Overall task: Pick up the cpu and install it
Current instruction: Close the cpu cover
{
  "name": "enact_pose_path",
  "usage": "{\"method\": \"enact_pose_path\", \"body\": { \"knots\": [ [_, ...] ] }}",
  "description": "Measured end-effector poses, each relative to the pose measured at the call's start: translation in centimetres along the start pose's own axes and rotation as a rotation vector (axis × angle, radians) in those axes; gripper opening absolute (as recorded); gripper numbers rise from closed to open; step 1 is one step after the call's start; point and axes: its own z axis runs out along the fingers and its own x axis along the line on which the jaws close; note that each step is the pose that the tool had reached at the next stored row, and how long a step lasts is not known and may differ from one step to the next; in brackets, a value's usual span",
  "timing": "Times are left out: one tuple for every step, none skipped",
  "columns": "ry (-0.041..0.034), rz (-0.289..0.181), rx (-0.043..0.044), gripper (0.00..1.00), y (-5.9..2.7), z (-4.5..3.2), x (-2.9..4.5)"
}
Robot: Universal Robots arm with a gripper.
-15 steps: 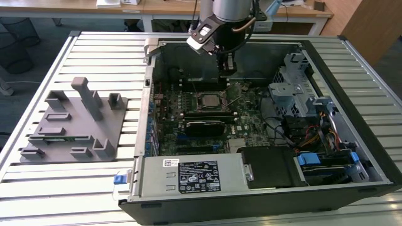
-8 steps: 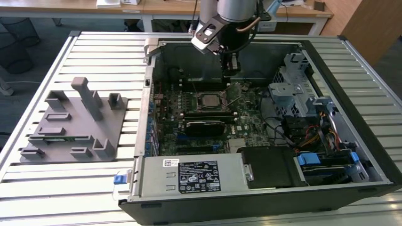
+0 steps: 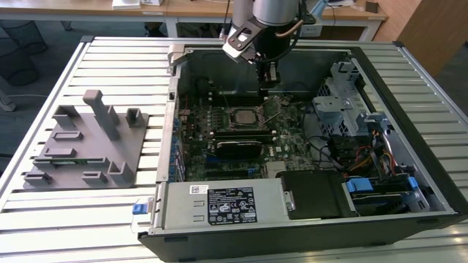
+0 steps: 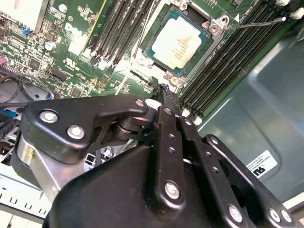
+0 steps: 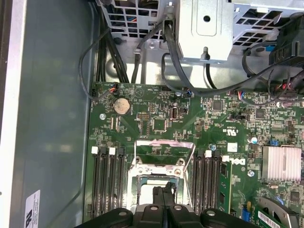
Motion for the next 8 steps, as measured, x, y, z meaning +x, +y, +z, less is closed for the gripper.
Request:
{"method": "enact_pose_path", "body": {
  "knots": [
    [0.0006,0.000,0.0001,0.11,0.01,-0.01,0.00],
    [0.0013,0.000,0.0000,0.11,0.04,0.00,0.00],
    [0.0016,0.000,0.0000,0.11,0.07,0.00,0.00],
    [0.0019,0.000,-0.0001,0.11,0.11,0.01,-0.01],
    [0.0019,0.000,-0.0001,0.11,0.20,0.01,-0.01],
    [0.0019,0.000,-0.0001,0.11,0.30,0.01,-0.02],
    [0.0019,0.000,-0.0001,0.11,0.40,0.02,-0.02],
    [0.0019,0.000,-0.0001,0.11,0.48,0.03,-0.03]
  ]
}}
